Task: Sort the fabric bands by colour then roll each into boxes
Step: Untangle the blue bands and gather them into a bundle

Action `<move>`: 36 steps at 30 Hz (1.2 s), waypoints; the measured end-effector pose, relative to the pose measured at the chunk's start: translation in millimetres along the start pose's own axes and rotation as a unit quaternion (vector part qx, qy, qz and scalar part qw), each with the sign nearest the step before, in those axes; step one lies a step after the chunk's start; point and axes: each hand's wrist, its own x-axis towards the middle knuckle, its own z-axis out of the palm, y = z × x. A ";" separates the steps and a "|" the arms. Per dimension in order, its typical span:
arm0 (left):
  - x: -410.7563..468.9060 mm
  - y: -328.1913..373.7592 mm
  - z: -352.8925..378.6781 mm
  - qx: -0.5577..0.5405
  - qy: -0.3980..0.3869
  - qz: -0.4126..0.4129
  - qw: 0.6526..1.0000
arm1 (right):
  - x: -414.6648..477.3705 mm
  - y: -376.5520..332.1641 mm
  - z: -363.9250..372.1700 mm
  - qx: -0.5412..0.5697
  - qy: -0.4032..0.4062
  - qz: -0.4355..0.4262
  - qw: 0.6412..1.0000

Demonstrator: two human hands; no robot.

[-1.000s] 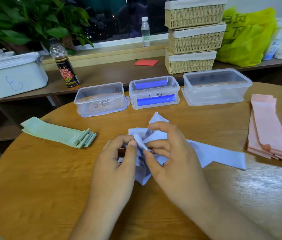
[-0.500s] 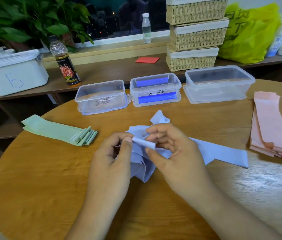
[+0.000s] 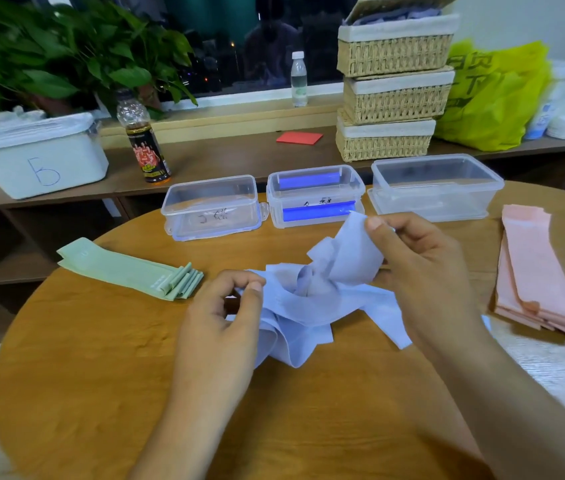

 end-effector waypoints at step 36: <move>2.2 30.1 -48.8 -0.054 0.027 0.037 0.997 | 69.8 -129.9 41.2 -0.142 -0.030 -0.159 0.976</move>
